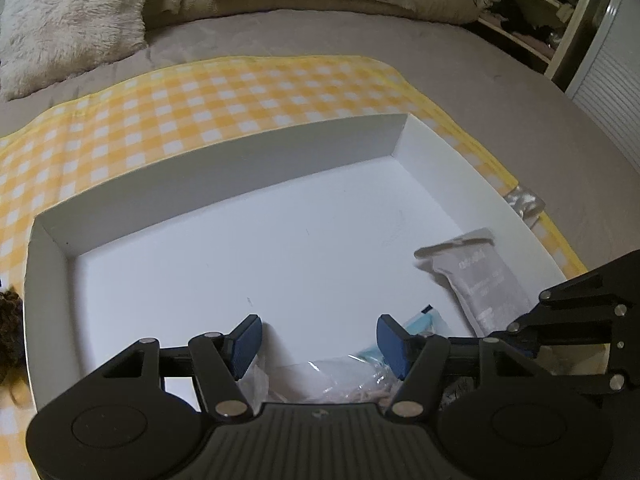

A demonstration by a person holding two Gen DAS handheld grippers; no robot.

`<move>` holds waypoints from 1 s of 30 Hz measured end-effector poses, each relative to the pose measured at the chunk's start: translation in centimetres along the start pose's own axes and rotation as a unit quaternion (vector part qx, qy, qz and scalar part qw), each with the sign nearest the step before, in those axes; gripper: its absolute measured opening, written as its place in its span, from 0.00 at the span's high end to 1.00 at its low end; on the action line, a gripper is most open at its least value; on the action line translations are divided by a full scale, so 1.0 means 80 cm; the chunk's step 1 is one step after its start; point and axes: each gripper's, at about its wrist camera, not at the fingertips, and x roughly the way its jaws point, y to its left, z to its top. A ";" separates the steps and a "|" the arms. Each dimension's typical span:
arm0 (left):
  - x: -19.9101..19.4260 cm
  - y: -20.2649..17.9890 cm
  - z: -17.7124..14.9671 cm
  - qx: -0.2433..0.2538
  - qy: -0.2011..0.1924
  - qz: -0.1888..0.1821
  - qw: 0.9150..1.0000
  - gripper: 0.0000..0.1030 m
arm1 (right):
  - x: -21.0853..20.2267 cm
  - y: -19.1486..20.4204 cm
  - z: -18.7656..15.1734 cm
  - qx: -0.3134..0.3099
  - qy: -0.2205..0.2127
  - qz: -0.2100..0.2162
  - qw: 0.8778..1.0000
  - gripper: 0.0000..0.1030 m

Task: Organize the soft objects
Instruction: 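Open the right tool over the box and release the grey packet, then lift both open tools out of the white box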

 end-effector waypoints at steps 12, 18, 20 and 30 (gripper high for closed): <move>-0.033 -0.008 0.000 -0.022 -0.018 -0.027 0.999 0.38 | -0.057 -0.019 -0.010 0.064 -0.048 0.008 0.997 0.92; -0.069 -0.017 -0.002 -0.027 -0.043 -0.028 0.998 0.38 | -0.087 -0.021 -0.016 0.083 -0.076 -0.016 0.994 0.89; -0.083 -0.020 -0.005 -0.028 -0.050 -0.029 0.998 0.38 | -0.100 -0.023 -0.019 0.091 -0.088 -0.020 0.992 0.86; -0.144 -0.031 -0.024 -0.026 -0.081 -0.027 0.996 0.38 | -0.158 -0.025 -0.036 0.125 -0.143 -0.049 0.980 0.70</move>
